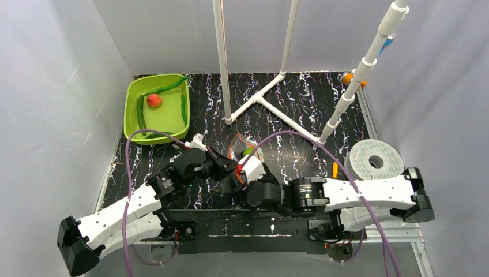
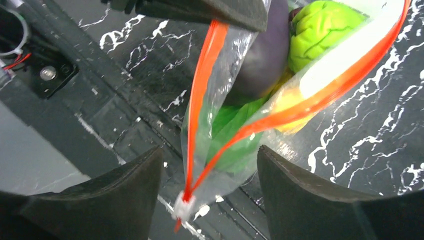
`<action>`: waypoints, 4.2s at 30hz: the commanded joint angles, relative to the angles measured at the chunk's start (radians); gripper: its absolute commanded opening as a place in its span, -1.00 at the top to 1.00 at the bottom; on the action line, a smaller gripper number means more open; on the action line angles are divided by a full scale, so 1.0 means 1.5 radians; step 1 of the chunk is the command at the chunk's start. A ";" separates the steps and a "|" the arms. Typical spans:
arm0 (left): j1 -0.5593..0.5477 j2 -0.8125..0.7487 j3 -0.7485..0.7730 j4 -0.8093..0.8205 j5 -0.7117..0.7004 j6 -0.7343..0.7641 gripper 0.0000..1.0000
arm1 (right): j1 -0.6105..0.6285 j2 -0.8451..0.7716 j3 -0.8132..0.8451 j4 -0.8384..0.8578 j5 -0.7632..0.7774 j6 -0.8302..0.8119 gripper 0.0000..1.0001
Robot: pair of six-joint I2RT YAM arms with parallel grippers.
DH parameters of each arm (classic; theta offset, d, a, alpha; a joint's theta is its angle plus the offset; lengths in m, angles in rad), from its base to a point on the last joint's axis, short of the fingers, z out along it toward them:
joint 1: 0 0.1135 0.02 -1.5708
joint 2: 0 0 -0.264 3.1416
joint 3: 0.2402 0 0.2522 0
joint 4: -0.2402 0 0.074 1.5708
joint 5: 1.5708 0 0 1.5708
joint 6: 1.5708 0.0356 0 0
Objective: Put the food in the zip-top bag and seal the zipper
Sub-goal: Adjust the zipper food storage bag at the center of the board.
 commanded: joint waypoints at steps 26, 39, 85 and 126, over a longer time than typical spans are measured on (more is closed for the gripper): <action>0.001 -0.062 0.213 0.025 0.292 0.744 -0.42 | -0.256 -0.181 -0.055 0.167 -0.517 -0.421 0.97; 0.000 0.105 0.288 -0.149 0.614 1.262 -0.58 | -0.298 -0.168 -0.019 0.129 -0.611 -0.425 0.97; 0.000 -0.076 0.016 0.177 0.354 0.789 1.00 | -0.562 -0.300 -0.267 0.475 -0.911 -0.023 -0.52; 0.000 0.154 0.225 0.167 0.462 0.697 0.08 | -0.618 -0.244 -0.281 0.599 -0.981 0.061 0.97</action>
